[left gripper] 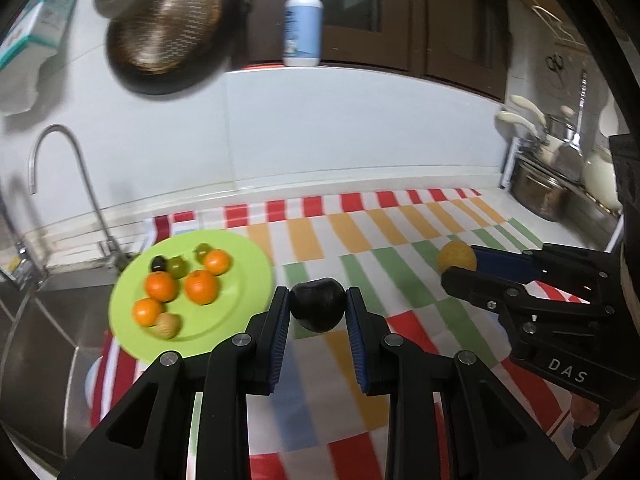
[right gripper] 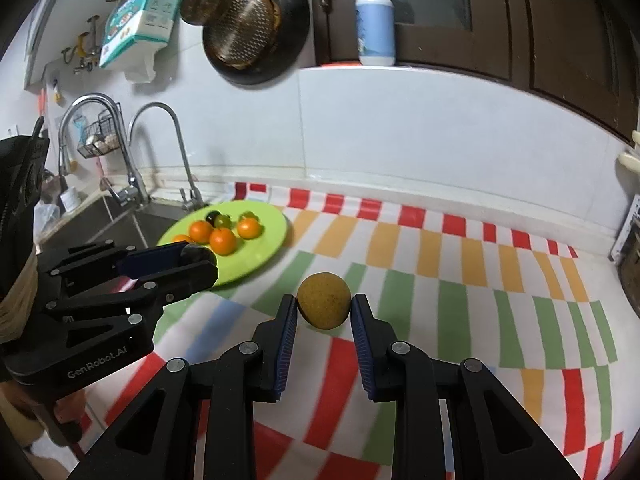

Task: Organize fruits
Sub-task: 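Carry the plum with left tool while right tool carries the yellow fruit over the plate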

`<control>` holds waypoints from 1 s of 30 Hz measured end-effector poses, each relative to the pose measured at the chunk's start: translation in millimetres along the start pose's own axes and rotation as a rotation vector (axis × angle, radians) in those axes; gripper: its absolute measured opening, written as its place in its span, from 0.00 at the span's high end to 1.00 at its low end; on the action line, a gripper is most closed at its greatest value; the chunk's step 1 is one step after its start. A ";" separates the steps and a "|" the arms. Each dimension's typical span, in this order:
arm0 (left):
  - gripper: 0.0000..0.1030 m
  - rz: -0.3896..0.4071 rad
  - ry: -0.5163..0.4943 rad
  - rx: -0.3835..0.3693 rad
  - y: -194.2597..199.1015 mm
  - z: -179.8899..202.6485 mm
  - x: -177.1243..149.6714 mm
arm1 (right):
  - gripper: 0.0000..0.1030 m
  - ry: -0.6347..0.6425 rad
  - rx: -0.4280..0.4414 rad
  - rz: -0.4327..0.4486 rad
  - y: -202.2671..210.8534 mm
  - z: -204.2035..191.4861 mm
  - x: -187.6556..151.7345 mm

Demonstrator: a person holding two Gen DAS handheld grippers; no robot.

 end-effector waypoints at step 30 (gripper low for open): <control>0.73 0.017 0.086 0.165 0.4 -123.8 10.6 | 0.72 0.041 0.121 0.028 -72.5 -91.4 56.1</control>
Point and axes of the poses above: each gripper's, at about its wrist camera, not at the fingertips, and y roughly against the way its jaws point, z to its right, x to its top, the point moved 6 cm from there along -y, roughly the way its jaws point, and after that the axes turned 12 degrees about x, right-handed, at the moved point
